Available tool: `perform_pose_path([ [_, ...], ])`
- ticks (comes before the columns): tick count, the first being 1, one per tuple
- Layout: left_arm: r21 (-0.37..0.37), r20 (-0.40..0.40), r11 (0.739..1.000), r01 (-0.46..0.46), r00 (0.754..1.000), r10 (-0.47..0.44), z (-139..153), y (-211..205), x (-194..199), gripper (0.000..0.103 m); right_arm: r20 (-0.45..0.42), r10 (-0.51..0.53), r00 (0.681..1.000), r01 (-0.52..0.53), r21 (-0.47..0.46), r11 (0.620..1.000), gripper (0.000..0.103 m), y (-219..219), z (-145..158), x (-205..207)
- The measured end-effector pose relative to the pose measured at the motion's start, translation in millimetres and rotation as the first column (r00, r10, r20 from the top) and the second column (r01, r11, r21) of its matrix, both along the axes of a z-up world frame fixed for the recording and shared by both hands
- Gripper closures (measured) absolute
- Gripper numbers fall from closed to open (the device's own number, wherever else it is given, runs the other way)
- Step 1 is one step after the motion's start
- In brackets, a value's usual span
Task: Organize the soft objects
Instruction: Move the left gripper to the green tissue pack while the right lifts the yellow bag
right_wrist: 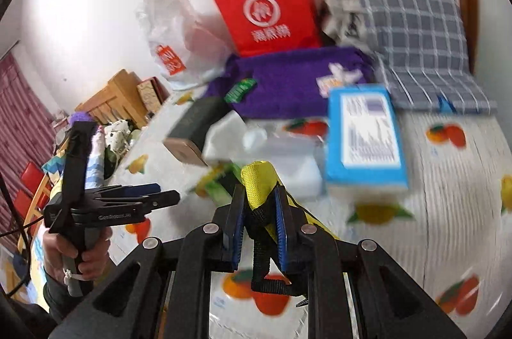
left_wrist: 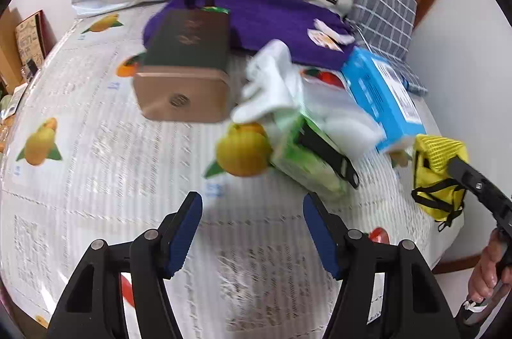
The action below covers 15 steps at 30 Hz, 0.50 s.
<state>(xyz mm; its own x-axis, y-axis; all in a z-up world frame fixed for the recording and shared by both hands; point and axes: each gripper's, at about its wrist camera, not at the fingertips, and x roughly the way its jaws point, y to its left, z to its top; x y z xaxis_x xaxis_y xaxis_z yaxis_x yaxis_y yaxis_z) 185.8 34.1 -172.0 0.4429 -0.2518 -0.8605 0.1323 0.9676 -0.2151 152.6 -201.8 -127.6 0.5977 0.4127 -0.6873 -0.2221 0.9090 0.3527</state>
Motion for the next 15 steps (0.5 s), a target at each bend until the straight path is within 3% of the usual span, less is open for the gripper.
perform_pose_path([
  [3,0.027,0.012,0.999,0.029,0.999,-0.03,-4.7,-16.4,-5.7,0.039,-0.053,-0.038,0.998,0.041,0.051,0.998,0.086,-20.1,-20.9,-3.3],
  [8,0.189,0.029,0.977,0.097,0.994,-0.104,-17.0,-53.2,-10.2,0.034,-0.104,-0.102,0.989,0.12,0.185,0.975,0.082,-56.6,-46.9,-2.2],
  [13,0.182,0.041,0.974,0.132,0.989,-0.142,-18.5,-70.2,-7.2,0.033,-0.111,-0.125,0.986,0.14,0.139,0.98,0.074,-66.6,-53.5,-1.0],
  [15,0.185,0.051,0.97,0.155,0.985,-0.167,-20.3,-76.8,-4.6,0.027,-0.107,-0.123,0.987,0.137,0.129,0.982,0.073,-68.7,-55.4,-2.5],
])
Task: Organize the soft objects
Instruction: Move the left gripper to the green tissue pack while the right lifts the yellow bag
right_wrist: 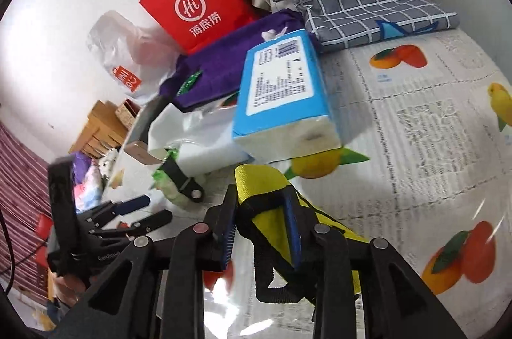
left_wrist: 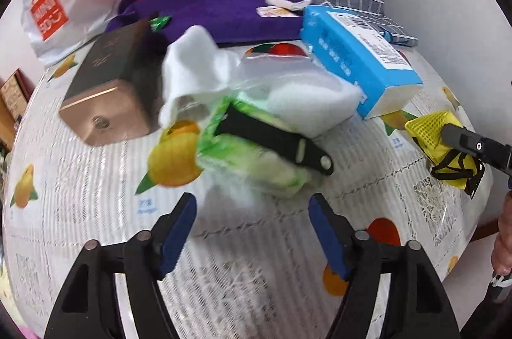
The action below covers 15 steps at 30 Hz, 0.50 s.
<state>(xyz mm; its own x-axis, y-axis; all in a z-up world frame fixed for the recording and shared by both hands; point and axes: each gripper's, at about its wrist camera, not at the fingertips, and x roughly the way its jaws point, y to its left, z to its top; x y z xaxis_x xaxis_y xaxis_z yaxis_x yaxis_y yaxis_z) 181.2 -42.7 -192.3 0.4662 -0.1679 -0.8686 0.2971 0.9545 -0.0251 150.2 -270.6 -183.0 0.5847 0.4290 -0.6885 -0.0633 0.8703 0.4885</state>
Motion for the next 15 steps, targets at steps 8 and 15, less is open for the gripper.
perform_pose_path([
  [8,0.065,0.062,0.998,-0.021,0.998,0.017,-13.7,-17.2,20.7,0.027,-0.03,0.033,0.999,-0.034,-0.052,0.998,0.057,-2.3,-14.9,-0.3],
  [15,-0.03,0.052,0.999,-0.023,0.998,0.024,-11.3,-0.4,21.5,0.081,-0.016,0.051,0.999,-0.052,-0.079,0.996,0.037,0.7,-17.0,-6.9],
])
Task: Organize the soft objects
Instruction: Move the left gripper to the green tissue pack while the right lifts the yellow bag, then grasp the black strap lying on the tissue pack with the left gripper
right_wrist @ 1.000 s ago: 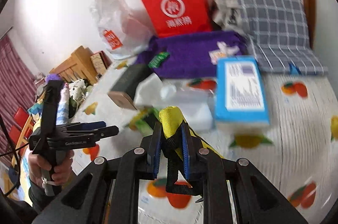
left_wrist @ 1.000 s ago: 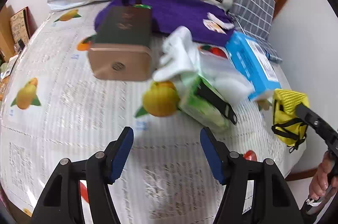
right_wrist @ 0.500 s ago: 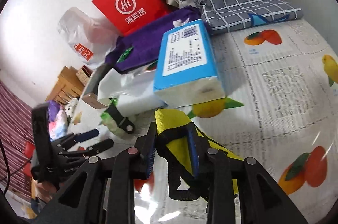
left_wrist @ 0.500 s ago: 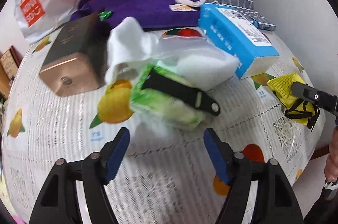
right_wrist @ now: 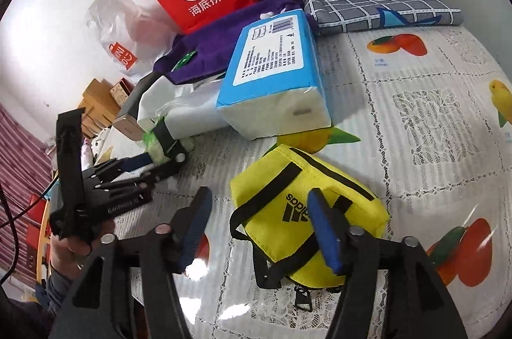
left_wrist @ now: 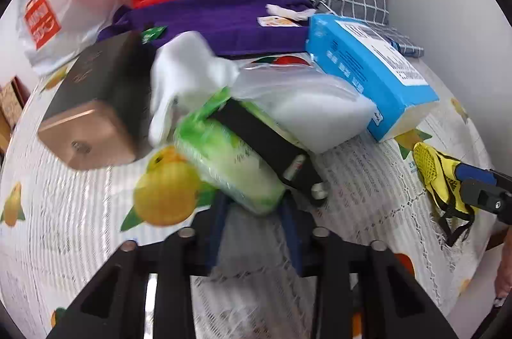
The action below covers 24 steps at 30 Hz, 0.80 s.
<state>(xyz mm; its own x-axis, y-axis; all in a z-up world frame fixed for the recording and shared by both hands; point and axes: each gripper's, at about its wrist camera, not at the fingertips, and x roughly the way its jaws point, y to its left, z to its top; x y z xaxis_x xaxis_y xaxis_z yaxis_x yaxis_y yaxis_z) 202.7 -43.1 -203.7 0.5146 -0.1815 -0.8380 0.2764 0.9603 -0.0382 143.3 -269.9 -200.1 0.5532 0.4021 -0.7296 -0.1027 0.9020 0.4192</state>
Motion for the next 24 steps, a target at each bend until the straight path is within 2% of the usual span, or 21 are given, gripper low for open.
perform_pose_path([
  [3,-0.031,-0.024,1.0,-0.001,1.0,0.001,1.7,16.8,-9.3,0.09,0.038,0.003,0.999,0.0,-0.064,0.998,0.027,6.5,3.4,-2.9],
  [7,-0.018,-0.036,0.999,-0.028,0.999,0.027,1.1,44.8,-28.6,0.09,0.071,0.015,0.997,-0.004,-0.141,0.99,0.024,14.8,2.5,-3.1],
  [10,-0.036,-0.06,0.998,-0.052,0.997,0.05,2.6,61.8,-39.7,0.09,0.085,0.029,0.996,-0.014,-0.173,0.985,0.02,17.3,-1.8,-0.2],
  [11,-0.044,-0.064,0.998,-0.049,0.997,0.046,3.8,64.0,-42.6,0.087,0.085,0.034,0.996,-0.017,-0.189,0.982,0.019,18.8,-3.7,1.7],
  [15,-0.095,-0.04,0.994,-0.054,0.998,0.05,13.5,65.4,-45.7,0.065,0.084,0.06,0.995,-0.038,-0.251,0.967,0.013,26.4,-11.5,11.3],
  [18,-0.124,-0.016,0.991,-0.048,0.999,0.046,21.5,55.8,-40.4,0.059,0.077,0.076,0.994,-0.046,-0.329,0.943,0.013,32.6,-17.3,15.6],
  [20,-0.138,0.008,0.99,-0.034,0.999,0.035,27.5,47.3,-37.1,0.059,0.075,0.073,0.995,-0.041,-0.355,0.934,0.015,32.6,-18.9,15.4],
  [24,-0.146,0.041,0.989,-0.008,0.999,0.014,35.8,23.0,-22.5,0.059,0.07,0.041,0.997,-0.01,-0.392,0.92,0.046,25.6,-17.6,13.6],
])
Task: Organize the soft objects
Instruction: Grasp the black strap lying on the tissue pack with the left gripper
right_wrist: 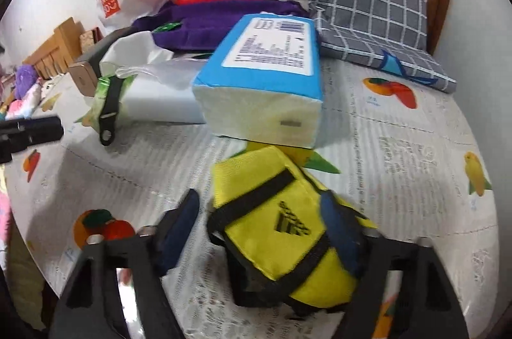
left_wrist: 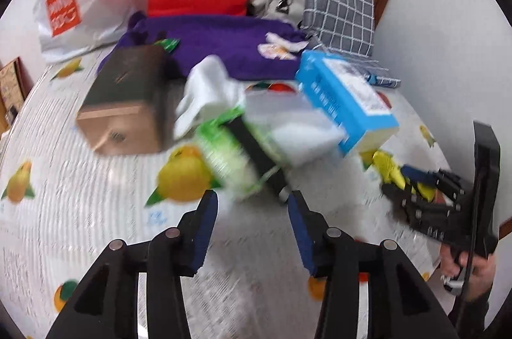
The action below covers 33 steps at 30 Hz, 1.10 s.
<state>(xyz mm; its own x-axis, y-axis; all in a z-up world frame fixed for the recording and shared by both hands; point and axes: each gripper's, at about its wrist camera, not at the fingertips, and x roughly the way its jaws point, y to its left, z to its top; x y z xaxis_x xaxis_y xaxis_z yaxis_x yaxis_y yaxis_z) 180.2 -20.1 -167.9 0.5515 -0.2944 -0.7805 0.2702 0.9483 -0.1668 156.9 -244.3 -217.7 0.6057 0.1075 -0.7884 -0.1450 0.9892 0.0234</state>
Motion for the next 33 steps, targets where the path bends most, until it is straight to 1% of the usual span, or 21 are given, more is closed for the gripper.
perform_pose_path([
  [2,-0.008,0.004,1.0,0.001,1.0,-0.001,1.5,-10.1,10.9,0.059,-0.002,0.011,1.0,-0.011,0.028,1.0,0.049,-4.1,1.1,-2.1],
  [4,0.002,-0.005,1.0,-0.012,1.0,0.012,-1.1,-18.4,23.3,0.059,0.006,0.018,1.0,-0.018,0.042,0.999,0.056,-5.0,2.3,-5.4],
  [7,0.081,-0.017,0.994,-0.071,0.997,0.072,-12.0,-26.9,42.5,0.061,0.014,0.024,1.0,-0.024,0.021,0.999,0.057,-1.0,0.5,-7.3],
  [10,0.115,-0.035,0.986,-0.12,0.992,0.125,-21.3,-25.5,55.4,0.062,0.02,0.022,1.0,-0.023,0.019,1.0,0.056,0.0,-0.9,-8.4],
  [13,0.149,-0.011,0.983,-0.106,0.994,0.109,-25.1,-30.3,55.7,0.064,0.021,0.025,0.999,-0.026,0.025,0.999,0.056,-0.8,-0.8,-7.5],
  [14,0.188,0.002,0.978,-0.087,0.996,0.088,-26.2,-34.0,53.7,0.069,0.021,0.025,0.999,-0.026,0.031,0.999,0.056,-1.5,-0.7,-7.2],
  [15,0.208,0.013,0.975,-0.074,0.997,0.073,-26.0,-35.4,51.3,0.074,0.02,0.027,0.999,-0.027,0.036,0.999,0.056,-2.2,-0.7,-6.8],
  [16,0.215,0.014,0.975,-0.059,0.998,0.057,-25.7,-35.0,48.2,0.076,0.022,0.029,0.999,-0.03,0.038,0.999,0.056,-2.1,-1.1,-7.1],
  [18,0.21,0.002,0.977,-0.039,0.999,0.039,-24.4,-28.7,41.3,0.081,0.027,0.033,0.999,-0.034,0.039,0.999,0.056,-2.3,-1.1,-7.8],
  [22,0.183,-0.025,0.983,-0.027,0.999,0.033,-21.9,-19.1,37.7,0.082,0.034,0.032,0.999,-0.034,0.058,0.998,0.057,-5.1,-0.3,-8.7],
  [24,0.189,-0.031,0.981,-0.032,0.999,0.038,-22.2,-22.2,44.2,0.079,0.035,0.031,0.999,-0.033,0.06,0.998,0.057,-4.9,-0.8,-8.0],
  [26,0.186,-0.035,0.982,-0.022,0.999,0.029,-23.6,-27.6,49.6,0.074,0.039,0.039,0.998,-0.04,0.039,0.998,0.057,-1.7,-1.3,-7.8],
  [28,0.202,-0.021,0.979,-0.025,0.999,0.03,-26.8,-32.5,50.9,0.074,0.042,0.044,0.998,-0.045,0.024,0.999,0.057,0.1,-2.1,-8.3],
  [30,0.205,-0.009,0.978,-0.034,0.999,0.037,-26.8,-32.7,50.2,0.083,0.047,0.048,0.998,-0.049,0.029,0.998,0.057,-0.6,-2.5,-8.8],
  [32,0.166,-0.027,0.985,-0.039,0.999,0.044,-24.5,-26.1,50.4,0.084,0.054,0.05,0.997,-0.053,0.054,0.997,0.059,-3.7,-1.6,-9.5],
  [33,0.143,-0.033,0.989,-0.046,0.998,0.051,-22.6,-22.1,49.9,0.084,0.06,0.053,0.997,-0.057,0.069,0.996,0.064,-4.7,0.2,-10.7],
])
